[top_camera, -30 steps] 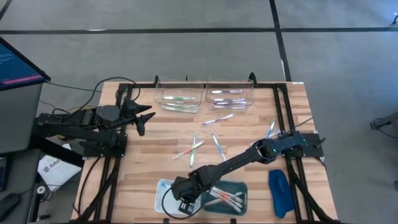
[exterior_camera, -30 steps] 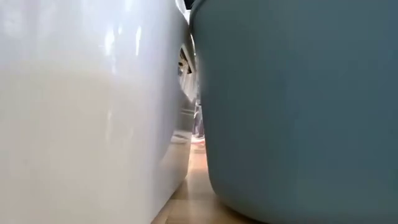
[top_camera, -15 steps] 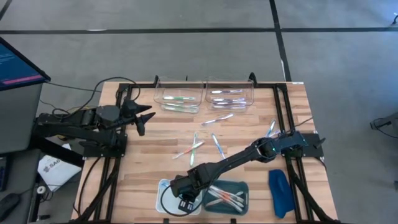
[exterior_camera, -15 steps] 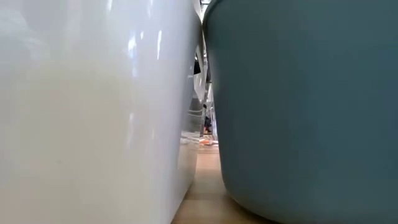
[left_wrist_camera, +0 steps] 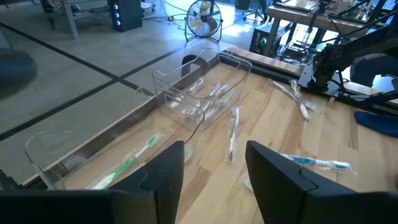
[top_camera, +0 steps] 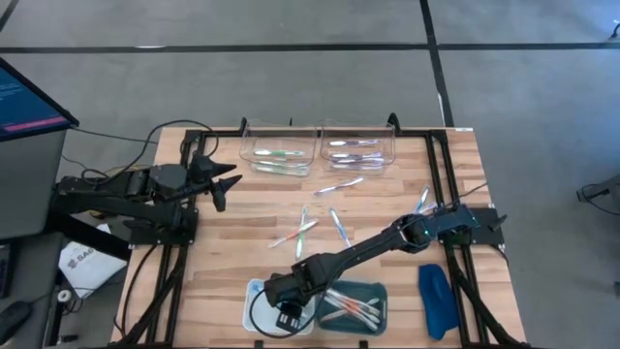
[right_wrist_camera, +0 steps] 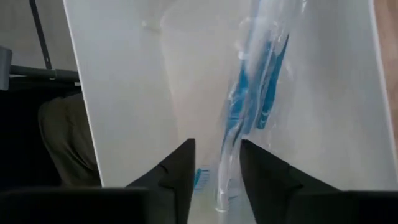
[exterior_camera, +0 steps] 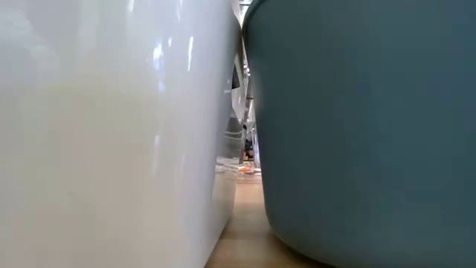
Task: Pick & Place Toothbrushes
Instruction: Put the blue toothbrush into the white bin
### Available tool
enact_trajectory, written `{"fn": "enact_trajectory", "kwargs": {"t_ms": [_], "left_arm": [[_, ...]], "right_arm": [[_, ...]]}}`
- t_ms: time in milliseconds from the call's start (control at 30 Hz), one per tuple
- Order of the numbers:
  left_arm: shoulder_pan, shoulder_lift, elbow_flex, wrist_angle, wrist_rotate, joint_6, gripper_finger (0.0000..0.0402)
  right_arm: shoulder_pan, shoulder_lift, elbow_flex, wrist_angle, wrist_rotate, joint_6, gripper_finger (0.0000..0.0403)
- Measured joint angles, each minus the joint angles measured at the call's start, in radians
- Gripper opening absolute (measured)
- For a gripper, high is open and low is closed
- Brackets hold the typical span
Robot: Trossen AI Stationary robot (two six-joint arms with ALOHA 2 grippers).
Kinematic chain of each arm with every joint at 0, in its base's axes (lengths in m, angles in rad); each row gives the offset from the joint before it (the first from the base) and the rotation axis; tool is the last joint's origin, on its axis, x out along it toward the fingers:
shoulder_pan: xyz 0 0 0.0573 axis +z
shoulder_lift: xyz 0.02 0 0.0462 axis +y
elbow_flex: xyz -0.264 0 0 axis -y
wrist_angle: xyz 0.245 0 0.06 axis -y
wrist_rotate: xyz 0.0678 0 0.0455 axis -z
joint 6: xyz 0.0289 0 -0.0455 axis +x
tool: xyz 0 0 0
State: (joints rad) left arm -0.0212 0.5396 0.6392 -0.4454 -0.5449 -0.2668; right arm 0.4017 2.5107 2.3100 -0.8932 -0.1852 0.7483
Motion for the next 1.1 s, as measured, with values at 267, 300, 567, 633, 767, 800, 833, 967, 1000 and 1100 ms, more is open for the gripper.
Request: {"fn": "enact_trajectory", "kwargs": {"t_ms": [267, 300, 567, 633, 767, 800, 833, 967, 1000, 1100], "left_arm": [[0.0, 0.0, 0.0, 0.0, 0.0, 0.0, 0.0168], [0.0, 0.0, 0.0, 0.0, 0.0, 0.0, 0.0168], [0.0, 0.0, 0.0, 0.0, 0.005, 0.0, 0.0168], [0.0, 0.0, 0.0, 0.0, 0.012, 0.0, 0.0168], [0.0, 0.0, 0.0, 0.0, 0.013, 0.0, 0.0168], [0.0, 0.0, 0.0, 0.0, 0.014, 0.0, 0.0168], [0.0, 0.0, 0.0, 0.0, 0.014, 0.0, 0.0168], [0.0, 0.0, 0.0, 0.0, 0.014, 0.0, 0.0168], [0.0, 0.0, 0.0, 0.0, 0.014, 0.0, 0.0168], [0.0, 0.0, 0.0, 0.0, 0.015, 0.0, 0.0168]], "right_arm": [[-0.015, 0.0, 0.0, 0.0, 0.0, 0.001, 0.0183], [-0.019, -0.001, 0.0, 0.002, 0.0, 0.001, 0.0186], [-0.044, -0.033, 0.0, 0.097, 0.003, -0.025, 0.0178], [-0.049, -0.033, 0.0, 0.156, 0.0, -0.025, 0.0165], [-0.049, -0.028, 0.001, 0.312, -0.05, -0.008, 0.0115], [-0.049, -0.024, 0.002, 0.334, -0.061, -0.002, 0.0096], [-0.048, -0.021, 0.002, 0.328, -0.062, 0.0, 0.0075], [-0.048, -0.014, -0.002, 0.293, -0.053, 0.009, 0.001], [-0.048, -0.016, -0.001, 0.285, -0.046, 0.018, 0.0012], [-0.049, -0.017, -0.001, 0.246, -0.019, 0.023, 0.0005]]}}
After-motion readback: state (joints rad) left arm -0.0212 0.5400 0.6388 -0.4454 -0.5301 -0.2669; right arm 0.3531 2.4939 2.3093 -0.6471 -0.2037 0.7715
